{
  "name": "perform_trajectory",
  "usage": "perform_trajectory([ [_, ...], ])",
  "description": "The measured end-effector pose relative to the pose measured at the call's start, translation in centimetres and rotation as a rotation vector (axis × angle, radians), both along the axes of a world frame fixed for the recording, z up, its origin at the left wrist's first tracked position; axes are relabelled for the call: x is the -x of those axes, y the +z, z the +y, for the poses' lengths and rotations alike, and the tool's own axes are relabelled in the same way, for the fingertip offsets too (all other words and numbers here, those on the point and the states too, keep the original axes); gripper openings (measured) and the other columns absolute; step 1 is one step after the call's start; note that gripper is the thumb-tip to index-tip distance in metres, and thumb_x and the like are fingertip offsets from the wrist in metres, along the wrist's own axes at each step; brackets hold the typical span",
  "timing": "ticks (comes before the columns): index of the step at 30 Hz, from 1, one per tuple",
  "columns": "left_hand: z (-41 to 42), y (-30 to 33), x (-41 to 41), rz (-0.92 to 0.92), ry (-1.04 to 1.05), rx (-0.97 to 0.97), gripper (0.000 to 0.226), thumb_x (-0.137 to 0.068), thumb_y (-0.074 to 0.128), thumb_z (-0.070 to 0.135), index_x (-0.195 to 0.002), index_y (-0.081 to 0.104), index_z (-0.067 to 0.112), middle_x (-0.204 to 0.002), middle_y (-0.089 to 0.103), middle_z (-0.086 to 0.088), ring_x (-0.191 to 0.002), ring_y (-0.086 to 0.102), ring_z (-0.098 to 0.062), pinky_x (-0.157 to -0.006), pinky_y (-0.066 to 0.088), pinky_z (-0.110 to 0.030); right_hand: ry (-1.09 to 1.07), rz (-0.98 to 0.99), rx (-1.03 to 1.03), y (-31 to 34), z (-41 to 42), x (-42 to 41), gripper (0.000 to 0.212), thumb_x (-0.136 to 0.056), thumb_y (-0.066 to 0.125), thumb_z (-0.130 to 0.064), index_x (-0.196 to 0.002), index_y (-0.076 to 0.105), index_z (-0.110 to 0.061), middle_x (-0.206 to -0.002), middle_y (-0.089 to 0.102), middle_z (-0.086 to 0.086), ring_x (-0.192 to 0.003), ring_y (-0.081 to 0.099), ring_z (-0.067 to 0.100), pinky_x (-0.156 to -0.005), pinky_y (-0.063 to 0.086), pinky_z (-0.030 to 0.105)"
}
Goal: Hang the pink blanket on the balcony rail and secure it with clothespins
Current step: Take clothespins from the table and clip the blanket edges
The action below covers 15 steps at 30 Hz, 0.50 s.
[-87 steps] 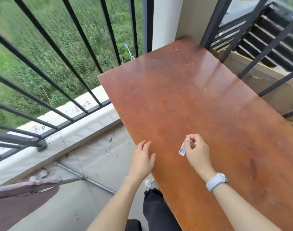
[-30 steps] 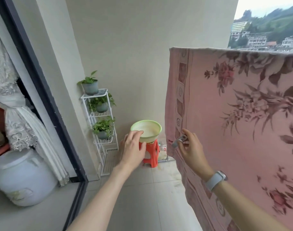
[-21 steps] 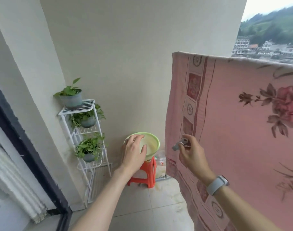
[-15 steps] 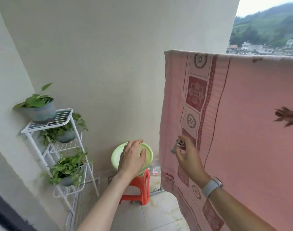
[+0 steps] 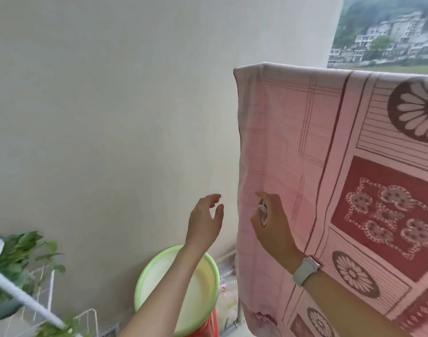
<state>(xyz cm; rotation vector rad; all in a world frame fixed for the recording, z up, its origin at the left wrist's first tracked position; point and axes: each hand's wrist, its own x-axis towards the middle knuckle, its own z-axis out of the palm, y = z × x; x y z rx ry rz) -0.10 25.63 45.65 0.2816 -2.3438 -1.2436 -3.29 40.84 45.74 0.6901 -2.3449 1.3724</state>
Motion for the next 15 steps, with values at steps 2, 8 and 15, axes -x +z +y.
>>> perform_trajectory([
  [2, -0.9, -0.4, 4.4, 0.015, -0.064, -0.038, 0.026, -0.090, 0.051, 0.014, -0.115, 0.055, 0.013, -0.116, 0.059, -0.004, -0.104, 0.057, -0.020, -0.088, 0.046, -0.032, -0.043, -0.001, 0.008, -0.6, -1.0, 2.2, 0.030, -0.084, 0.048, 0.000, -0.113, 0.048, -0.006, -0.098, 0.043, 0.005, -0.079, 0.048, 0.002, -0.068, 0.039, 0.011],
  [8, -2.1, -0.8, 13.7, -0.029, -0.426, -0.257, 0.042, -0.089, 0.053, 0.024, -0.129, 0.043, 0.012, -0.121, 0.055, -0.001, -0.113, 0.051, -0.015, -0.095, 0.041, -0.031, -0.270, 0.040, 0.036, -1.5, -3.1, 6.0, 0.017, -0.076, 0.048, -0.003, -0.091, 0.055, -0.005, -0.087, 0.045, -0.002, -0.083, 0.043, -0.009, -0.074, 0.035, 0.005],
  [15, -3.7, -3.3, 14.5, 0.374, -0.521, 0.002, 0.010, -0.082, 0.053, 0.022, -0.076, 0.056, 0.015, -0.073, 0.062, -0.003, -0.068, 0.051, -0.016, -0.063, 0.042, -0.028, -0.523, 0.004, 0.077, 1.0, -7.8, 7.2, 0.026, -0.075, 0.056, -0.043, -0.091, 0.052, -0.023, -0.081, 0.052, -0.005, -0.076, 0.049, 0.003, -0.069, 0.040, 0.012],
])
